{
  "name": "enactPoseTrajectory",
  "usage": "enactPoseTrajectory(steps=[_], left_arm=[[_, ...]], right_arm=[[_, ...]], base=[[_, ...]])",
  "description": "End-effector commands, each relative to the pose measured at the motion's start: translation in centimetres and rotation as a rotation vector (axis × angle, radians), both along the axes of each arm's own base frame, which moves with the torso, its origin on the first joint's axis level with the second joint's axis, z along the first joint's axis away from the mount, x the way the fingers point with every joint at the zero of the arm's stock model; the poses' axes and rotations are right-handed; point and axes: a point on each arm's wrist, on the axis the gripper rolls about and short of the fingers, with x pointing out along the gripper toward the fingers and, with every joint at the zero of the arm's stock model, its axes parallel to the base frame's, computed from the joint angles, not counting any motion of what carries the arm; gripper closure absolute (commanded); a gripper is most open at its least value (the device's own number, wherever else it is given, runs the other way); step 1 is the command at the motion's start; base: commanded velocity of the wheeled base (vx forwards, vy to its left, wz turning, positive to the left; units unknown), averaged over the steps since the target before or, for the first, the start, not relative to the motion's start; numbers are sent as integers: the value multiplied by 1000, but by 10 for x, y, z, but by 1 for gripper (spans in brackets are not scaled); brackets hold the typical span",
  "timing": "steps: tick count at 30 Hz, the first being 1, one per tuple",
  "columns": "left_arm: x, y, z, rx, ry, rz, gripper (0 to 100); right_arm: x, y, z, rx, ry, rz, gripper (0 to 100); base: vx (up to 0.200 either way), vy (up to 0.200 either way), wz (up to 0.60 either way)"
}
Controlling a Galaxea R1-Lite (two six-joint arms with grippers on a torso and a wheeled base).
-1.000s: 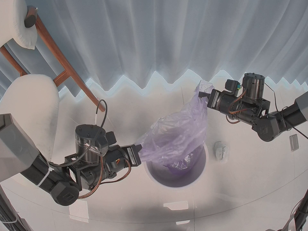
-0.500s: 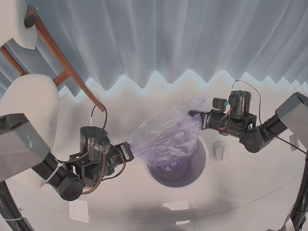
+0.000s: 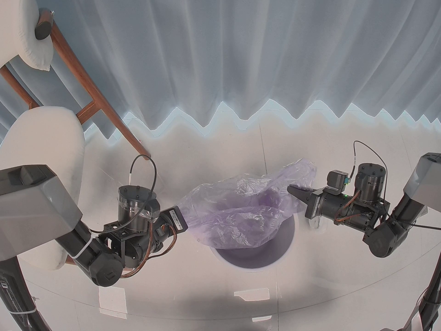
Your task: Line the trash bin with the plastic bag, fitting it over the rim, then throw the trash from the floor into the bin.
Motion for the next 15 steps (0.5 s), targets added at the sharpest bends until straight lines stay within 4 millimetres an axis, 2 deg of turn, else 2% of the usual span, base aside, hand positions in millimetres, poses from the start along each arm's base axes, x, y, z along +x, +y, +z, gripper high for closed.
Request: enactPoseTrajectory(steps=[1,2,6,9,11,13,14,15], left_arm=[[3,-5,-1,-14,-5,1,100],[3,-7,0,-15,-9,-6,100],[6,-10,6,-26,-33,-9,100],[5,-10,7,-27,-35,-12,100],[2,-13,8,-28,-36,-24,100],[-2,-16,12,-37,-49,-38,100],[-2,-16,12,-37,-49,-38,100],[-6,-18,14,-41,-58,-49,100]], right_arm=[[-13,-7,-4,47,38,-26,100],[-14,-7,-5,53,50,-33,0],[-19,-11,1,166,136,-117,0],[-31,-12,33,377,220,-158,0],[-42,-9,47,459,302,-154,0],[-58,-4,59,473,375,-138,0],[-58,-4,59,473,375,-138,0],[-74,-1,65,437,456,-133,0]], base=[[0,0,0],[0,0,0],[0,0,0],[0,0,0],[0,0,0],[0,0,0],[0,0,0],[0,0,0]])
